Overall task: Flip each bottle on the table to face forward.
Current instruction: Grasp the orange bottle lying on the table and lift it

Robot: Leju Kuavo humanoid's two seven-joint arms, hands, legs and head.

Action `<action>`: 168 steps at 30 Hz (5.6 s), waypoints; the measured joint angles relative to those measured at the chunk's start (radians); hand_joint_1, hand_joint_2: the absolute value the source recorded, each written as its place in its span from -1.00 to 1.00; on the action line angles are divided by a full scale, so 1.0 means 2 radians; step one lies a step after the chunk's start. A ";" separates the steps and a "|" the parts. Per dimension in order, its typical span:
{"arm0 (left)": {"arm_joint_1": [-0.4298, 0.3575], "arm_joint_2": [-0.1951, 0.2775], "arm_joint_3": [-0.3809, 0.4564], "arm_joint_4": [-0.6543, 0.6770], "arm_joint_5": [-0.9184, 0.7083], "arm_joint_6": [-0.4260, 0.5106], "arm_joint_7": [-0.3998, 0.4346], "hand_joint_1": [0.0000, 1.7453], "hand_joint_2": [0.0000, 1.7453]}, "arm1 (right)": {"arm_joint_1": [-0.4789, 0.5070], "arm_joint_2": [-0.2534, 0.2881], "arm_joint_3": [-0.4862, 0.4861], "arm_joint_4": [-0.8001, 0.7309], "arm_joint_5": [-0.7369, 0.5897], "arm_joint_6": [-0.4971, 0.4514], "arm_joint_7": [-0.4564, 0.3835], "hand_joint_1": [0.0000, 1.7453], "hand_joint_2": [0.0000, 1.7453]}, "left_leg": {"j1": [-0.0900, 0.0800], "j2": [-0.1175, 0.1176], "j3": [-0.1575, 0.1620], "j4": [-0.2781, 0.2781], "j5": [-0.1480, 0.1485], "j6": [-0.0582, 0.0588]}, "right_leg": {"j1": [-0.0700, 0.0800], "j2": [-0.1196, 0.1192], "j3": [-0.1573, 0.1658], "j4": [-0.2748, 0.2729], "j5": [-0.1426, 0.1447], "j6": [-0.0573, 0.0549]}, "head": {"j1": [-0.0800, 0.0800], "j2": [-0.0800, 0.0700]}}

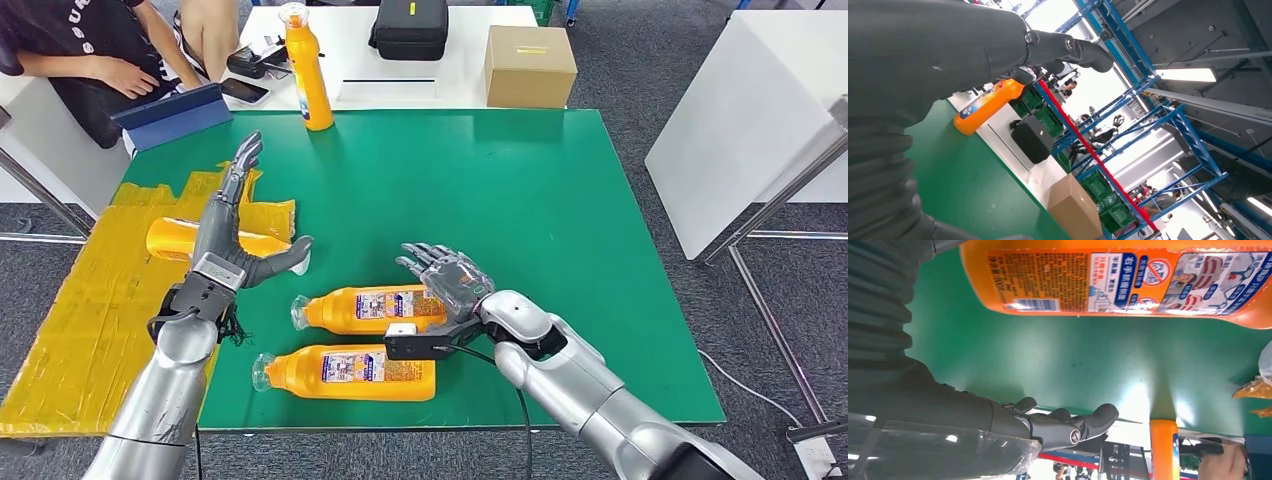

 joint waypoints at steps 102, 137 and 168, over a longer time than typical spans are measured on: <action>0.006 -0.009 0.007 0.011 0.008 0.004 -0.007 -1.00 1.00 | -0.058 0.113 0.004 0.254 0.019 -0.015 0.020 -1.00 1.00 | 0.000 0.000 0.001 0.000 0.000 0.000 | 0.000 0.000 0.001 0.000 0.000 0.000 | 0.000 0.000; 0.017 -0.009 0.007 -0.012 0.012 0.002 0.010 -1.00 1.00 | -0.050 0.122 0.003 0.266 0.027 -0.064 0.047 1.00 1.00 | 0.000 0.000 0.002 0.000 0.000 0.000 | 0.000 0.000 0.002 0.000 0.000 0.000 | 0.000 0.000; -0.010 -0.025 0.004 0.016 0.162 -0.046 0.073 -1.00 1.00 | 0.053 0.142 -0.215 0.059 -0.313 -0.267 -0.239 1.00 1.00 | 0.000 0.000 0.001 0.000 0.000 0.000 | 0.000 0.000 0.000 0.000 0.000 0.000 | 0.000 0.000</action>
